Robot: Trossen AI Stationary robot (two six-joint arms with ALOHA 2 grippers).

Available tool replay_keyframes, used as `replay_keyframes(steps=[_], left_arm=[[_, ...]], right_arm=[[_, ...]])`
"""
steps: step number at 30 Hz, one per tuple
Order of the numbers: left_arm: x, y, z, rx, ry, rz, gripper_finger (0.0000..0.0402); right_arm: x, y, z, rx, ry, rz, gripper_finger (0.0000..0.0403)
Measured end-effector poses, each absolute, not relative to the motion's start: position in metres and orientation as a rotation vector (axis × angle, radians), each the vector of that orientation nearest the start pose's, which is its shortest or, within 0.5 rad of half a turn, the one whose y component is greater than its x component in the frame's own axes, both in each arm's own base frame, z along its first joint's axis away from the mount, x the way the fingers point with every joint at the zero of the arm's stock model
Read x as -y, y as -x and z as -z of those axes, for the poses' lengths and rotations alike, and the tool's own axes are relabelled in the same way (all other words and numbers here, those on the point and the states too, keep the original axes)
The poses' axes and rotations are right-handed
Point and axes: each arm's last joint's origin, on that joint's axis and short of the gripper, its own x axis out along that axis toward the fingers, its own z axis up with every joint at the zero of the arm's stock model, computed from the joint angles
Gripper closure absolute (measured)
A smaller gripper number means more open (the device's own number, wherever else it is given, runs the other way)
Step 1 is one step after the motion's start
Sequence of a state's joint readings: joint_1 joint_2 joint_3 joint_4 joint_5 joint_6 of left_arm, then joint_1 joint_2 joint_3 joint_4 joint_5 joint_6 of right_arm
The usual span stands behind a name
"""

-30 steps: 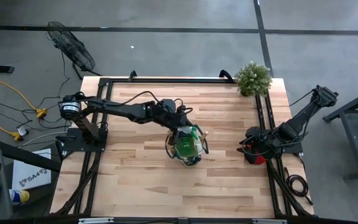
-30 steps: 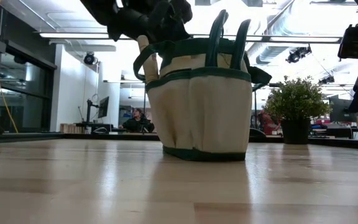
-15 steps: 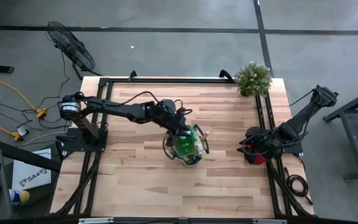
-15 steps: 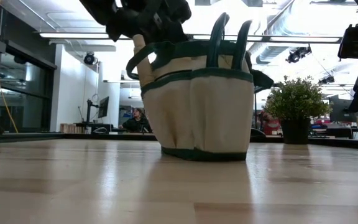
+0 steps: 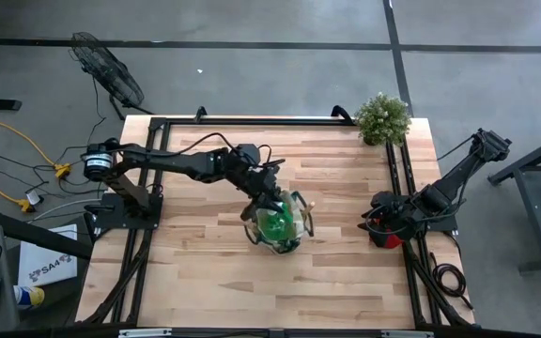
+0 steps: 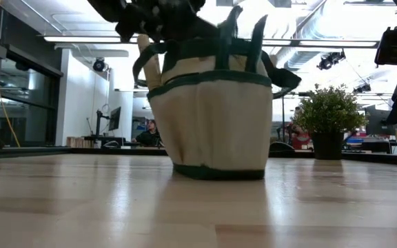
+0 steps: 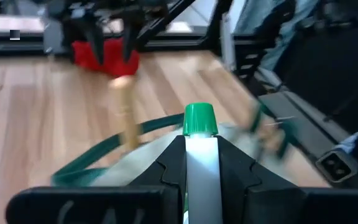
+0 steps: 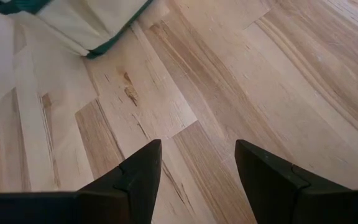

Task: Pick & Place Garden tools in Gardening bag
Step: Put the green spray bottle into the white gardening bag, then put the red gloves into the white gardening bag

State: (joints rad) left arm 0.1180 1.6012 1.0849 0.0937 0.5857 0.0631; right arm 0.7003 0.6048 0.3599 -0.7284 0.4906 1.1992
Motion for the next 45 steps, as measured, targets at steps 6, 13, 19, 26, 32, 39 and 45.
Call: replay_keyframes(steps=[6, 13, 19, 26, 32, 39, 45], left_arm=[[-0.028, -0.353, -0.252, -0.432, 0.093, 0.381, 0.0355], [-0.03, -0.353, -0.25, -0.452, 0.079, 0.307, 0.0261], [-0.028, -0.355, -0.261, -0.452, 0.07, 0.385, 0.0167], [-0.032, -0.362, -0.292, -0.472, -0.01, 0.261, 0.0148], [-0.013, -0.364, -0.325, -0.497, -0.149, 0.231, 0.0163], [-0.012, -0.352, -0.331, -0.589, -0.122, 0.151, 0.0195], [-0.014, -0.328, -0.357, -0.542, -0.093, 0.108, 0.0279]], right_arm=[[-0.059, -0.091, -0.175, -0.777, -0.584, 0.297, 0.0206], [-0.059, -0.091, -0.175, -0.776, -0.584, 0.297, 0.0206], [-0.059, -0.091, -0.175, -0.777, -0.584, 0.297, 0.0206], [-0.059, -0.091, -0.175, -0.776, -0.584, 0.297, 0.0206], [-0.059, -0.091, -0.175, -0.776, -0.584, 0.297, 0.0206], [-0.059, -0.091, -0.175, -0.777, -0.584, 0.297, 0.0206], [-0.059, -0.091, -0.176, -0.774, -0.587, 0.295, 0.0206]])
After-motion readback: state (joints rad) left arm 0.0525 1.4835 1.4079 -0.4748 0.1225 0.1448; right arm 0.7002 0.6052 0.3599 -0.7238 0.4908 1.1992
